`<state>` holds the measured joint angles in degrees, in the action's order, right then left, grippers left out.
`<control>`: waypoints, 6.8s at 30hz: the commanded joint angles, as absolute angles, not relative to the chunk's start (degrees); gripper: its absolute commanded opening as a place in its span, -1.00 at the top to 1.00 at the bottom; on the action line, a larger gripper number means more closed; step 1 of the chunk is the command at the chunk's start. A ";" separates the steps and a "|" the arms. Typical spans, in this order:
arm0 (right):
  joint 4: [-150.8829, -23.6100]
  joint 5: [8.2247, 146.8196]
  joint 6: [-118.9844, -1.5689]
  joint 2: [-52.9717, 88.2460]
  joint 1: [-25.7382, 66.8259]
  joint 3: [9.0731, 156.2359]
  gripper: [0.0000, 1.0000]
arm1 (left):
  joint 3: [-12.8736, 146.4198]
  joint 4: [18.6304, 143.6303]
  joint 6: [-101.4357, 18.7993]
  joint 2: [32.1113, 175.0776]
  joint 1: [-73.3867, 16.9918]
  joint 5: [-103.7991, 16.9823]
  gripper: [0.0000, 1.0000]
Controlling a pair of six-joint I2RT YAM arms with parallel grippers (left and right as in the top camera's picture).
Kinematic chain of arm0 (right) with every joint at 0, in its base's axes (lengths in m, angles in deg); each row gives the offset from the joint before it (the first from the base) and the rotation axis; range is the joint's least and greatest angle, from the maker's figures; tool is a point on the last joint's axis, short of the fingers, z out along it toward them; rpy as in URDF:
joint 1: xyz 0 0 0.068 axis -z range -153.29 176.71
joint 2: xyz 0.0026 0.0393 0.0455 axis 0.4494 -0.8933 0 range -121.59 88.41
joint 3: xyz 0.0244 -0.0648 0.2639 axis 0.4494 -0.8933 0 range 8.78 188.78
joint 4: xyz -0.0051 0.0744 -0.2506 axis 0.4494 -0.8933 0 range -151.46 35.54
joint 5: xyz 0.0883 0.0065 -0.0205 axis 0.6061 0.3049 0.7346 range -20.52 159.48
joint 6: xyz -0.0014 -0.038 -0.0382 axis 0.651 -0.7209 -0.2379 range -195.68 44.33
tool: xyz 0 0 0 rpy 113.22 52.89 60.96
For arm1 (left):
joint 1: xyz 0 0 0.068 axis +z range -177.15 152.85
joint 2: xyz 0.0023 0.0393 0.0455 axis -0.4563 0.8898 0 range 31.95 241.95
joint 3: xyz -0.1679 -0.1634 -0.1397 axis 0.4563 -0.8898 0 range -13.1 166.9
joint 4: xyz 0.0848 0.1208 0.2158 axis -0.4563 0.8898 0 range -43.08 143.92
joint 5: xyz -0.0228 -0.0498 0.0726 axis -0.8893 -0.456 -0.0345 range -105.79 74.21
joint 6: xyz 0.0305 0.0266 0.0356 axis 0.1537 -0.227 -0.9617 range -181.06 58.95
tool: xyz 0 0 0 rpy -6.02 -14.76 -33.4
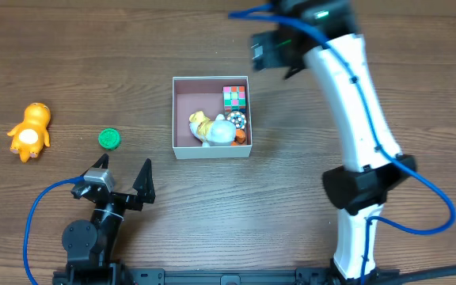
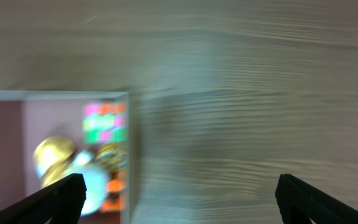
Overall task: Pack container
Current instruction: 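Raise the right gripper and retract it to the upper right, then move the left gripper forward toward the orange dinosaur figure, then lower the left gripper over the orange dinosaur figure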
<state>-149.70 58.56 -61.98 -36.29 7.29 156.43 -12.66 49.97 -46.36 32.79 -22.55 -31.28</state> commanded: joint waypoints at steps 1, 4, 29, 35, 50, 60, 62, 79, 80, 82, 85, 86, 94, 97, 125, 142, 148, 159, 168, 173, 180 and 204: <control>-151.39 57.49 -60.60 -35.84 14.83 158.92 -1.00 | -12.72 49.93 -45.81 32.31 -22.29 -32.33 -1.00; -151.49 57.93 -60.41 -35.84 20.86 158.81 -1.00 | -12.72 49.93 -45.81 32.31 -22.29 -32.33 -1.00; -146.31 61.82 -57.19 -35.92 41.89 148.67 -1.00 | -12.72 49.93 -45.81 32.31 -22.29 -32.33 -1.00; -146.05 61.82 -57.19 -35.92 41.89 145.15 -1.00 | -12.72 49.93 -45.81 32.31 -22.29 -32.31 -1.00; -148.26 67.72 -57.19 -35.92 41.82 145.11 -1.00 | -12.72 49.91 -45.79 32.31 -22.29 -32.33 -1.00; -147.89 68.77 -57.19 -35.92 41.78 145.05 -1.00 | -12.72 49.91 -45.79 32.31 -22.29 -32.33 -1.00; -147.78 68.77 -57.17 -35.92 41.71 144.83 -1.00 | -12.72 49.91 -45.79 32.31 -22.29 -32.33 -1.00; -147.74 68.75 -57.22 -35.92 39.20 144.78 -1.00 | -12.68 49.67 -34.82 32.31 -22.29 -40.50 -1.00; -147.74 68.75 -57.22 -35.92 39.20 144.78 -1.00 | -12.61 49.69 -34.84 32.31 -22.29 -42.08 -1.00; -147.74 68.75 -57.22 -35.92 39.20 144.78 -1.00 | -12.35 49.71 -34.84 32.31 -22.29 -46.75 -1.00; -147.74 68.75 -57.22 -35.92 39.20 144.78 -1.00 | -11.32 49.86 -34.55 32.31 -22.29 -49.00 -1.00; -147.74 68.75 -57.22 -35.92 39.20 144.78 -1.00 | -10.62 50.00 -34.38 32.31 -22.29 -48.83 -1.00; -147.74 68.75 -57.22 -35.92 39.20 144.78 -1.00 | 3.43 64.36 -45.46 32.79 -22.29 -41.97 -1.00; -147.74 68.75 -57.22 -35.92 39.20 144.78 -1.00 | 9.92 71.81 -50.36 35.41 -22.29 -39.06 -1.00; -147.74 68.77 -57.22 -35.92 39.20 144.78 -1.00 | 66.64 123.06 -64.04 85.60 -22.31 -33.57 -1.00; -147.74 68.75 -57.22 -35.92 39.20 144.78 -1.00 | 69.48 132.61 -51.97 101.88 -22.29 -15.19 -1.00; -147.74 68.75 -57.22 -35.92 39.20 144.78 -1.00 | 69.48 131.35 -51.03 106.84 -22.29 -13.57 -1.00; -147.74 68.75 -57.22 -35.92 39.20 144.78 -1.00 | 69.48 130.84 -46.92 112.11 -22.24 -3.21 -1.00; -147.74 68.75 -57.22 -35.92 39.20 144.78 -1.00 | 69.46 128.51 -51.14 114.05 -21.96 -3.08 -1.00; -147.74 68.77 -57.22 -35.92 39.20 144.78 -1.00 | 69.46 127.94 -54.27 117.48 -18.04 -3.04 -1.00; -147.74 68.77 -57.22 -35.92 39.20 144.78 -1.00 | 69.46 123.67 -54.31 121.68 -12.19 0.46 -1.00; -147.74 68.75 -57.22 -35.92 39.20 144.78 -1.00 | 69.46 106.58 -70.49 123.56 1.93 -12.72 -1.00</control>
